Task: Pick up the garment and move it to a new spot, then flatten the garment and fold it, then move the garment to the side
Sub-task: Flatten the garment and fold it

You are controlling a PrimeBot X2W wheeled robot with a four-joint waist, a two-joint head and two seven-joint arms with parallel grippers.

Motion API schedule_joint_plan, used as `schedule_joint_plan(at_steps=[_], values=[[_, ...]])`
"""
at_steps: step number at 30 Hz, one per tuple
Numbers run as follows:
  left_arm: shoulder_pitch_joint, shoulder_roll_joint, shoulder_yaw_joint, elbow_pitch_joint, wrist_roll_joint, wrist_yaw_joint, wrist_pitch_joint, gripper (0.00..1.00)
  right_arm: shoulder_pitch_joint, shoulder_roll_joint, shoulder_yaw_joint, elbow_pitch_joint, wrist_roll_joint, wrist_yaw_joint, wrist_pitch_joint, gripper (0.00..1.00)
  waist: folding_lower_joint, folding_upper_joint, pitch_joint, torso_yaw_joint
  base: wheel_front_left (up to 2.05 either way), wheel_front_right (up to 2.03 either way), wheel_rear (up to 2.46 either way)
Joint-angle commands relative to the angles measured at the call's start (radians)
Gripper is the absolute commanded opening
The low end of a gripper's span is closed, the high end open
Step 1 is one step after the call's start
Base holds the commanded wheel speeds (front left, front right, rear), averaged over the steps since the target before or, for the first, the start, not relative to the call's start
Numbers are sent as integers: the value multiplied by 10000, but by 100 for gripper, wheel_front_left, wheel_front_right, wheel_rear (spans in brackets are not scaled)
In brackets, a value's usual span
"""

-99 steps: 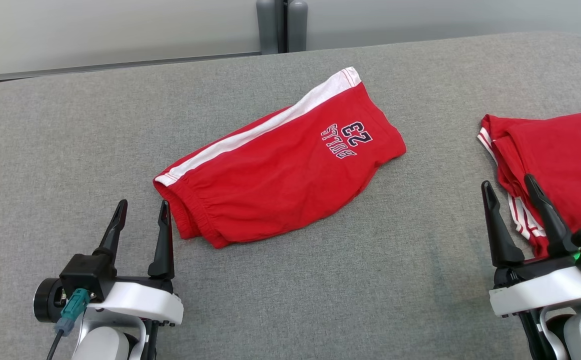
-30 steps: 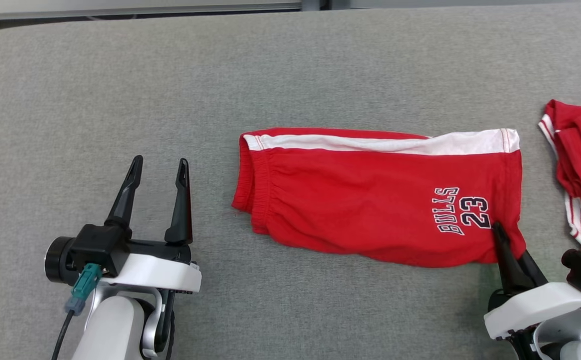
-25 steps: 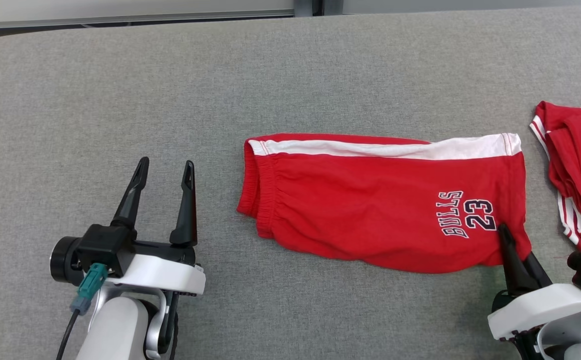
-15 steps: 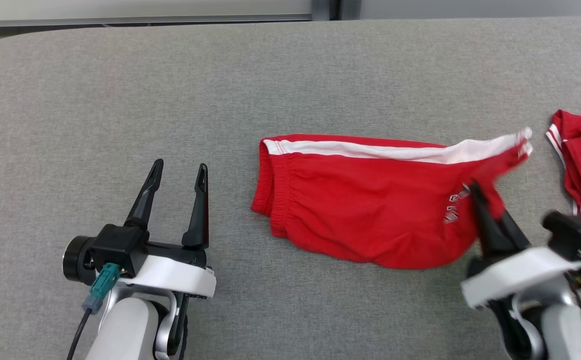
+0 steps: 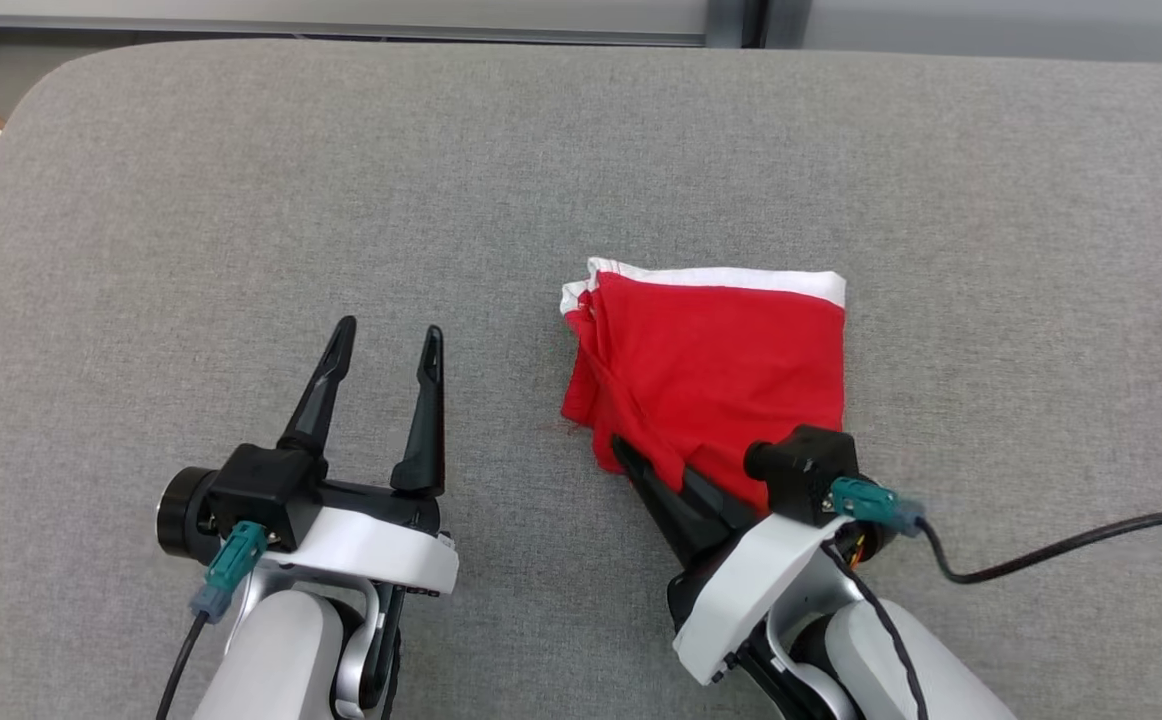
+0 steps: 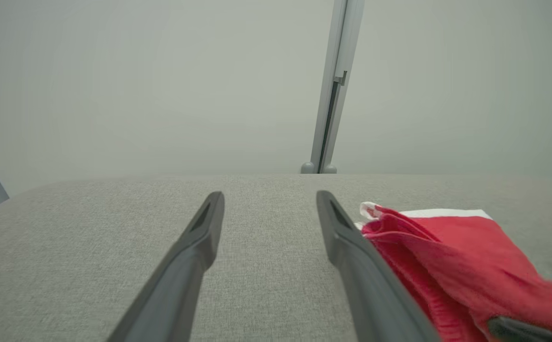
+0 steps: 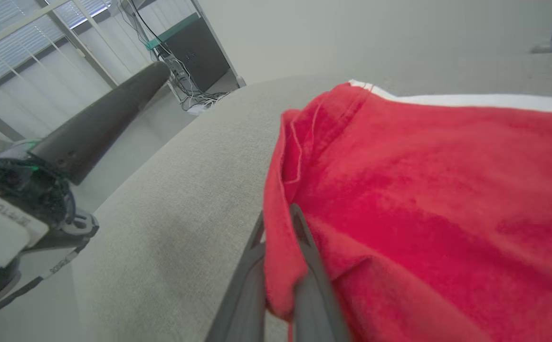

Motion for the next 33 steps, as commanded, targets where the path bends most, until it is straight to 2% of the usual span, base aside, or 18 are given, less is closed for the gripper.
schedule_joint_plan(at_steps=[1, 3, 4, 12, 18, 28, 33], values=[[-81, 50, -3, -5, -72, 51, -48, 100, -132, -41, 5, 59, -9, -1, -105, 0, 0, 0, 46, 22, 0, 0, 0], [-104, 42, -12, 5, -84, 60, -56, 100, -243, -18, 132, 346, 38, -1, -355, 61, 0, 0, 107, 25, 0, 0, 0], [-125, 39, -7, 9, -89, 67, -58, 100, -271, -7, 211, 473, 54, -1, -441, 100, 0, 0, 140, 19, 0, 0, 0], [-153, 109, 125, 42, -9, 121, -74, 100, -531, -73, 399, 146, -174, -3, -2073, 100, 0, 0, 119, -195, 0, 0, 0], [49, 247, 280, -18, 64, 194, -70, 100, -79, -495, -1371, -350, -637, -1, -2699, 100, 0, 0, -124, -605, 0, 0, 0], [374, 551, 362, -28, 86, 256, -40, 100, 1479, -1113, -4689, -1199, -1557, -3, -2254, 100, 0, 0, -475, -1056, 0, 0, 0], [704, 735, 429, -16, 45, 376, 30, 100, 2372, -1007, -5397, -1738, -1717, -1, -1951, 100, 0, 0, -898, -1249, 0, 0, 0]])
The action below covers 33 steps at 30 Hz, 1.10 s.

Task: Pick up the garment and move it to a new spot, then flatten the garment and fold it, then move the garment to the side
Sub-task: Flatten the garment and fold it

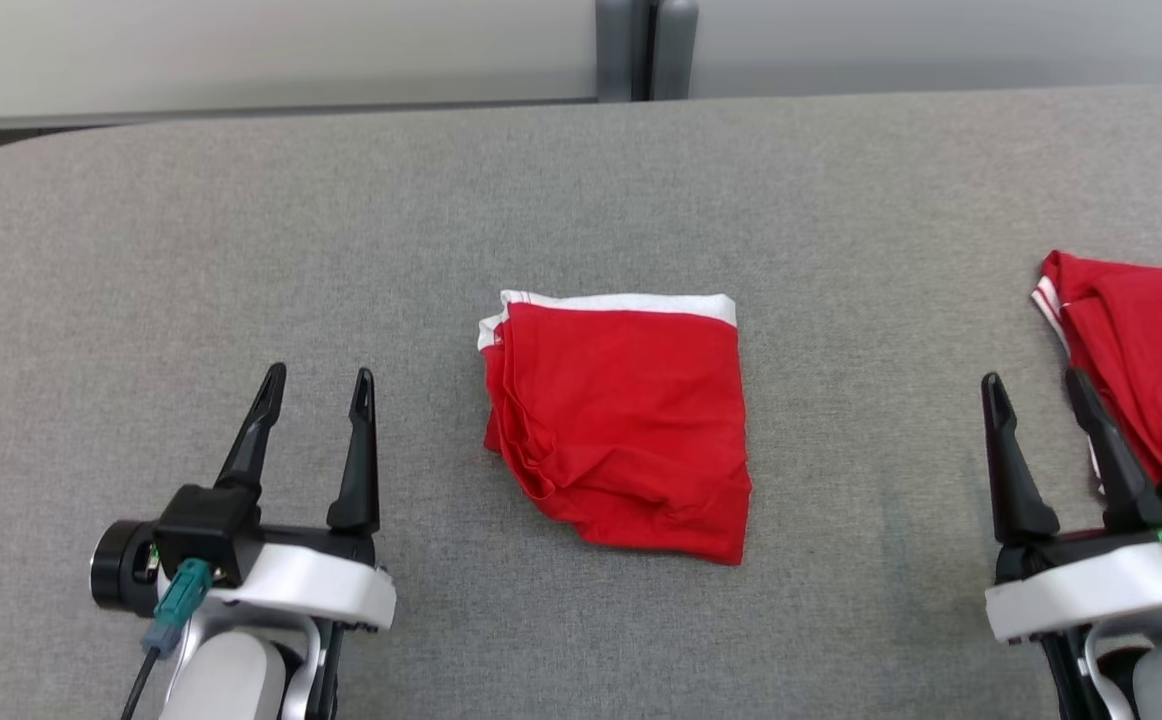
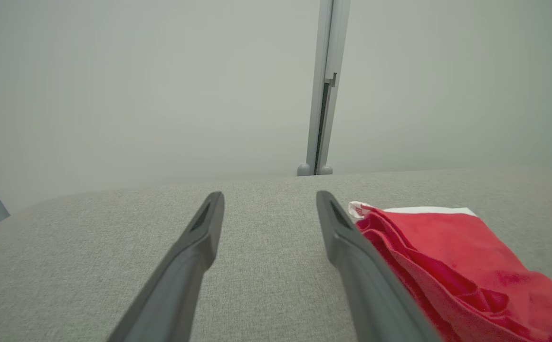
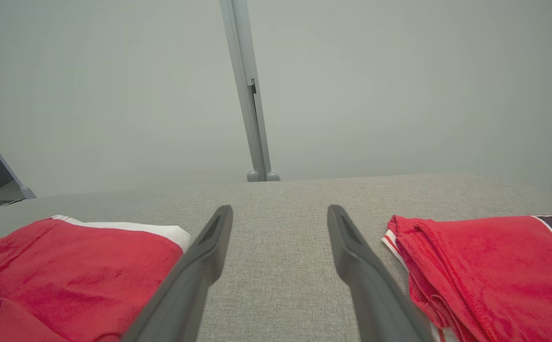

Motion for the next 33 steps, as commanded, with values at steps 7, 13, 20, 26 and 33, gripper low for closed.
schedule_joint_plan(at_steps=[7, 13, 20, 26, 33], values=[[875, 319, 126, 32, -84, 211, 161, 100, 1029, 166, -110, -437, -67, -5, 490, 100, 0, 0, -1223, -194, 0, 0, 0], [1644, 520, 159, -141, -139, 329, 400, 100, 1844, 252, -164, -730, -6, -5, 975, 100, 0, 0, -2120, -287, 0, 0, 0], [2183, 696, 214, -410, -232, 503, 609, 100, 2372, 272, -255, -1002, -60, -5, 1331, 100, 0, 0, -2610, -320, 0, 0, 0], [2282, 756, 183, -429, -227, 591, 686, 100, 2409, 305, -362, -1113, -200, -5, 1446, 100, 0, 0, -2668, -312, 0, 0, 0], [2303, 765, 163, -415, -293, 666, 728, 100, 2309, 330, -412, -1182, -228, -5, 1477, 100, 0, 0, -2650, -359, 0, 0, 0]])
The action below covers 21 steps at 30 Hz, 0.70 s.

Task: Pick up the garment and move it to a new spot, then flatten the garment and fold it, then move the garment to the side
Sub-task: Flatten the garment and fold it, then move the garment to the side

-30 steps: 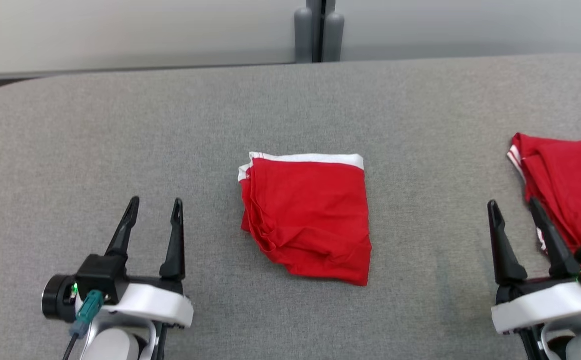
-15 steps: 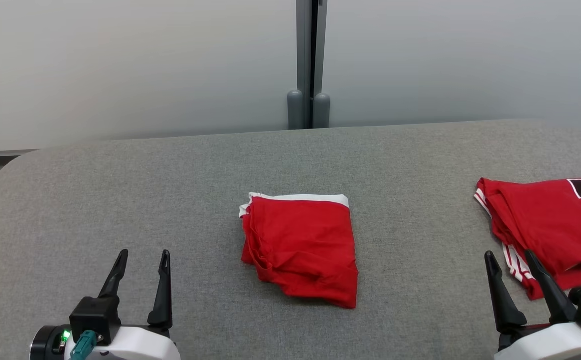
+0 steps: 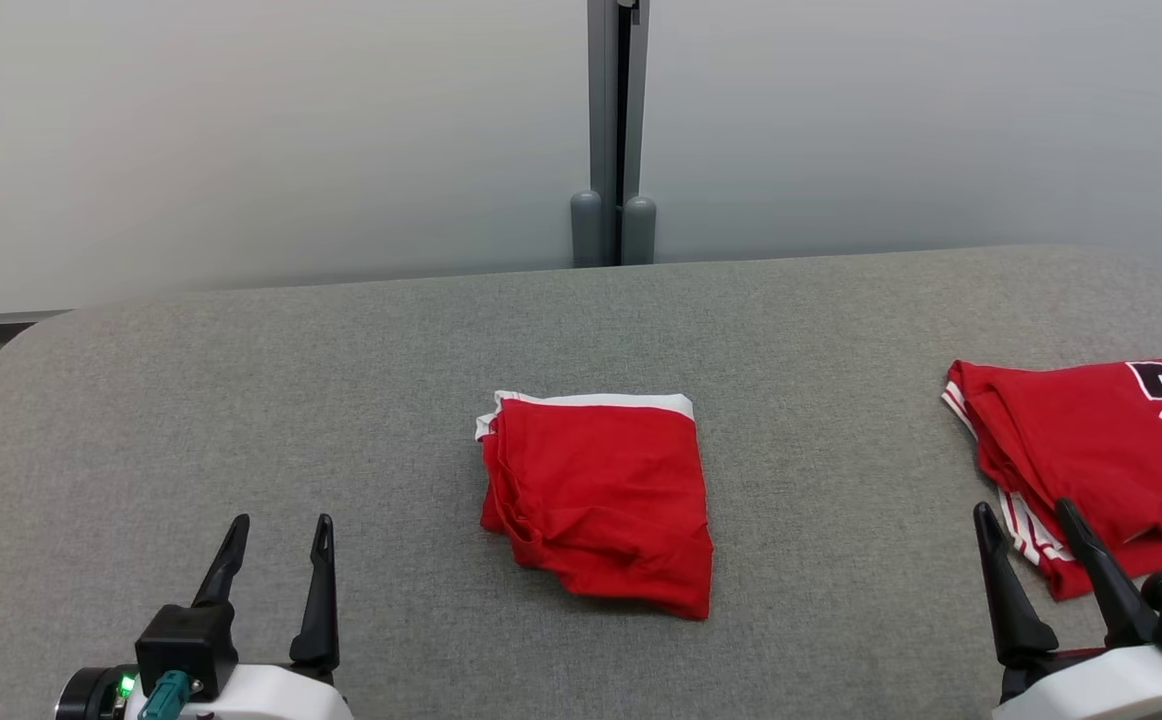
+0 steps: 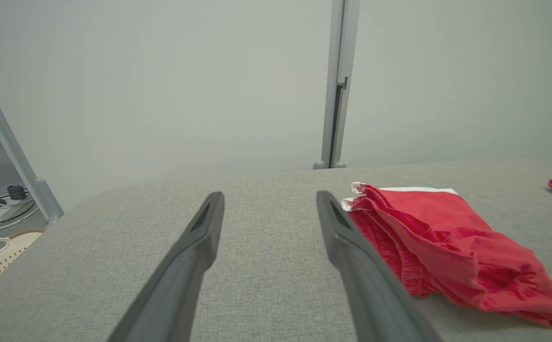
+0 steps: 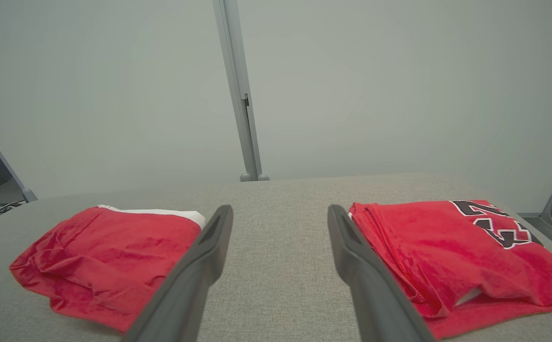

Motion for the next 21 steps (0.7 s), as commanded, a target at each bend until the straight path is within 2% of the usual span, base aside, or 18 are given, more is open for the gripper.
schedule_joint_plan(at_steps=[1, 12, 21], values=[[-2, 78, 27, -2, -85, 35, 18, 100, -43, -12, -44, -27, 25, -5, 30, 100, 0, -1, 6, -7, 0, 0, 0], [-235, 55, -95, 41, -70, 92, -60, 100, -66, -76, -133, -12, -9, -5, 177, 100, 0, -1, 85, 159, 0, 0, 0], [-1079, -198, -436, -340, 97, -63, -285, 100, -724, -320, -156, 720, 197, -3, 332, 100, 0, -1, 1149, 1161, 0, 0, 0]])
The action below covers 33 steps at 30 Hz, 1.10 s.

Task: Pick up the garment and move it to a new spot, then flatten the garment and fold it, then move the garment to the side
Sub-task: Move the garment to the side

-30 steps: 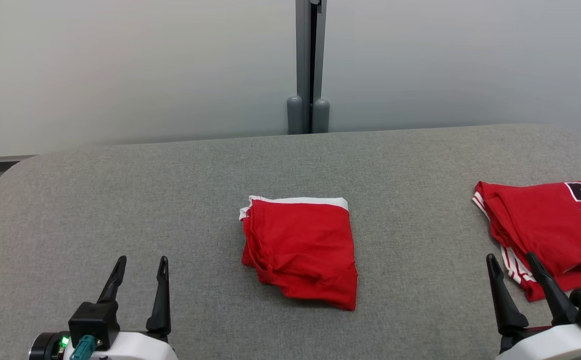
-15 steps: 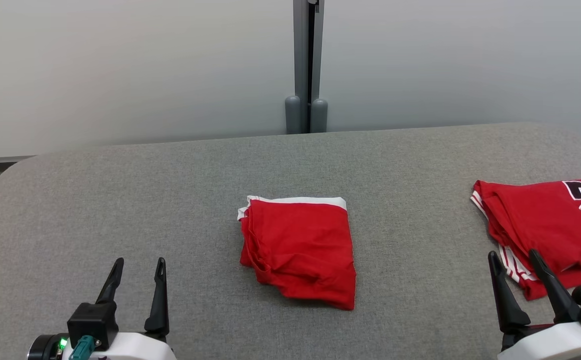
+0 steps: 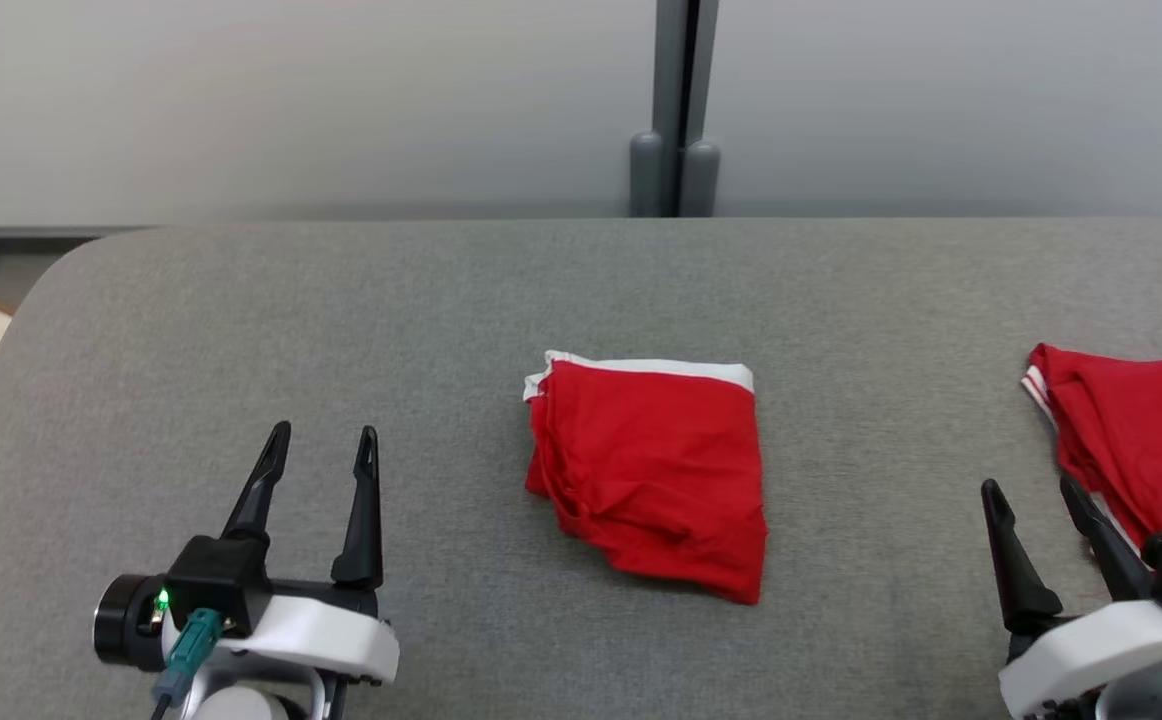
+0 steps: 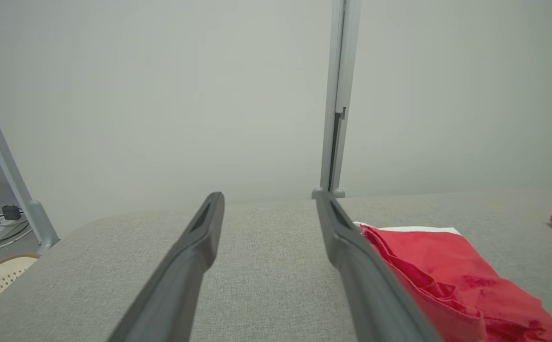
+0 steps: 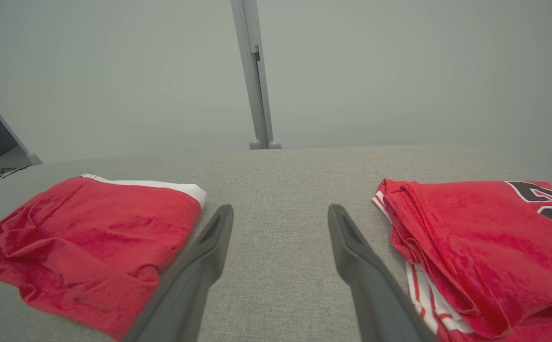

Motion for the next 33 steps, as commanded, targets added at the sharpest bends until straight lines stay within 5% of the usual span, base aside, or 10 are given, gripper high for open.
schedule_joint_plan(at_steps=[1, 16, 17, 18, 19, 26, 33], values=[[-166, -8, -15, -23, 64, -28, -52, 100, -192, -32, 47, 86, 65, -3, 51, 100, 0, 0, 547, 533, 0, 0, 0], [-1316, -643, -363, 346, 108, -202, -496, 100, -2534, 571, 1791, 4091, 405, -3, 1124, 100, 0, 0, 1773, 1814, 0, 0, 0], [-1321, -666, -349, 380, 60, -218, -507, 100, -2531, 637, 1822, 4214, 454, -5, 1230, 82, 0, 0, 1788, 1817, 0, 0, 0], [-1349, -667, -334, 399, 56, -210, -509, 100, -2530, 683, 1860, 4268, 456, -3, 1310, 33, 0, 0, 1802, 1810, 0, 0, 0], [-1375, -661, -315, 408, 67, -205, -516, 100, -2550, 706, 1890, 4300, 429, -3, 1400, 0, 0, 0, 1815, 1794, 0, 0, 0], [-1422, -646, -205, 318, 230, -251, -530, 100, -2812, 355, 2099, 3428, -108, -6, 1413, 0, 0, 0, 1855, 1399, 0, 0, 0], [-1221, -479, -50, 78, 379, -266, -526, 100, -2435, -672, 2453, 2172, -154, -8, 1543, 0, 0, 0, 1886, -43, 0, 0, 0]])
